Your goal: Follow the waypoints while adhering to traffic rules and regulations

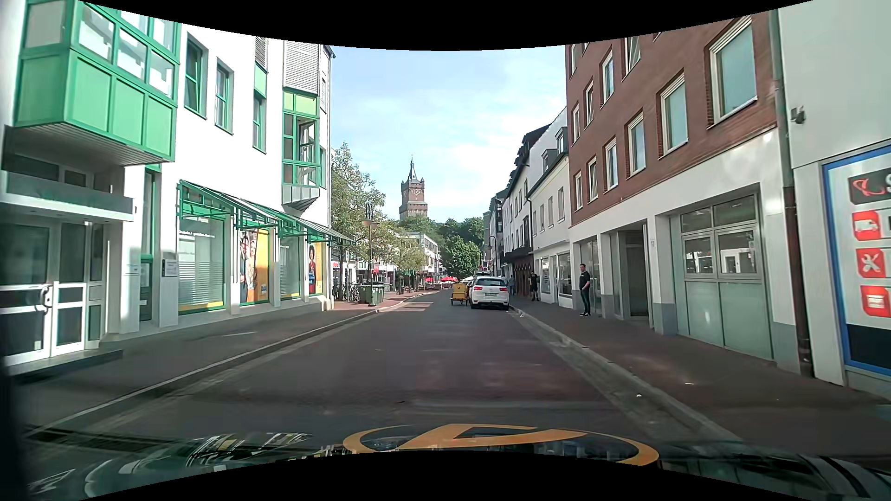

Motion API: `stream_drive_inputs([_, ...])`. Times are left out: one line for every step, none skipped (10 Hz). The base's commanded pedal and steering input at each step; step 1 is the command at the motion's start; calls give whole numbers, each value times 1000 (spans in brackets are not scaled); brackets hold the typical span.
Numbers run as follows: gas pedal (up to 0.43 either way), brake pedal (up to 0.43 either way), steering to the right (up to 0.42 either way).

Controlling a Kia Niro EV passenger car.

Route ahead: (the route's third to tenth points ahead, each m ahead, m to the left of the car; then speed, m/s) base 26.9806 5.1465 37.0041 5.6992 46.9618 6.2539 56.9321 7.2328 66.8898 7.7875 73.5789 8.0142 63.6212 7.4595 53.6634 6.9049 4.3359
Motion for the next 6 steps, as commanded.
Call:
stream_drive_inputs([0,140,-1])
stream_drive_inputs([0,134,0])
stream_drive_inputs([0,128,0])
stream_drive_inputs([0,110,0])
stream_drive_inputs([0,49,-3])
stream_drive_inputs([0,6,-5])
